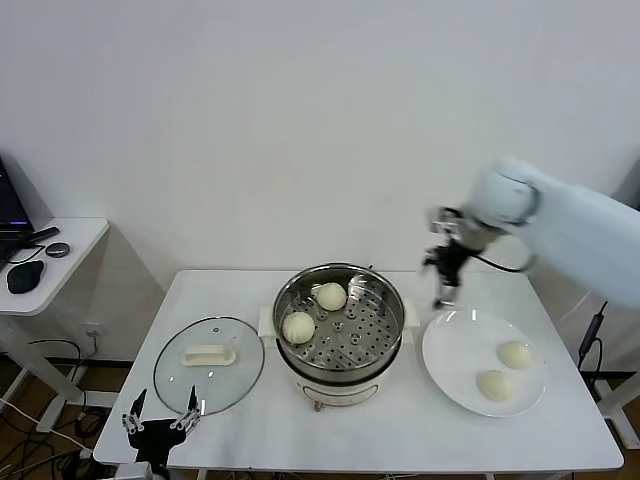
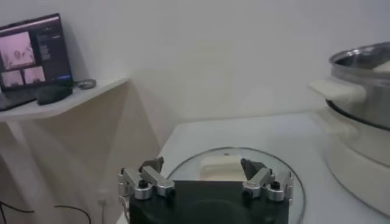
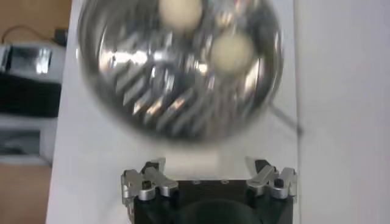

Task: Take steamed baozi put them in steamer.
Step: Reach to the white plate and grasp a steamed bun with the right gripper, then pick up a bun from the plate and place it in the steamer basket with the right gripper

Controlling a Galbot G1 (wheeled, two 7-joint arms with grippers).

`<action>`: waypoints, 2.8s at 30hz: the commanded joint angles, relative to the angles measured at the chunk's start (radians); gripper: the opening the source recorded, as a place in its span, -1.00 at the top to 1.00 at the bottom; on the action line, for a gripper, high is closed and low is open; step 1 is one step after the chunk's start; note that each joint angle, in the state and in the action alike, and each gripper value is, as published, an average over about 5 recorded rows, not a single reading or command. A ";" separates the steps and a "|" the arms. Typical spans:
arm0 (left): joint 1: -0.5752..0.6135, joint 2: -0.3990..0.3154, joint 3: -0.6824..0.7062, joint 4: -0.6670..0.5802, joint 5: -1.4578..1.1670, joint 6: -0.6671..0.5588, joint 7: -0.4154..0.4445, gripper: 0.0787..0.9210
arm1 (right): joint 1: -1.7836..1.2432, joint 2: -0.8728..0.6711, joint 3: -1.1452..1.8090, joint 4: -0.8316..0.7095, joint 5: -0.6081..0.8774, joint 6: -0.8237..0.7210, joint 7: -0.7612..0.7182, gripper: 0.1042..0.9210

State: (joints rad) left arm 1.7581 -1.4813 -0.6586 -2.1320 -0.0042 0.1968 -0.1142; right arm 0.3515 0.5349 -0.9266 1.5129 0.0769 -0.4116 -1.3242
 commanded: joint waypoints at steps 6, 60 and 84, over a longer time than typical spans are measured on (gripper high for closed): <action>0.033 0.000 -0.015 0.014 -0.002 -0.004 0.009 -0.77 | -0.716 -0.115 0.532 -0.102 -0.374 0.233 -0.050 -0.76; -0.008 -0.028 -0.001 0.097 0.023 0.004 0.014 -0.77 | -0.696 0.097 0.527 -0.281 -0.434 0.303 -0.022 -0.50; -0.030 -0.031 0.000 0.055 0.022 0.012 0.011 -0.77 | 0.052 0.231 0.136 -0.279 -0.043 0.265 -0.054 0.21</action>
State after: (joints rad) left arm 1.7300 -1.5125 -0.6591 -2.0619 0.0161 0.2089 -0.1022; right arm -0.0347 0.6586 -0.5381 1.2420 -0.1839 -0.1474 -1.3595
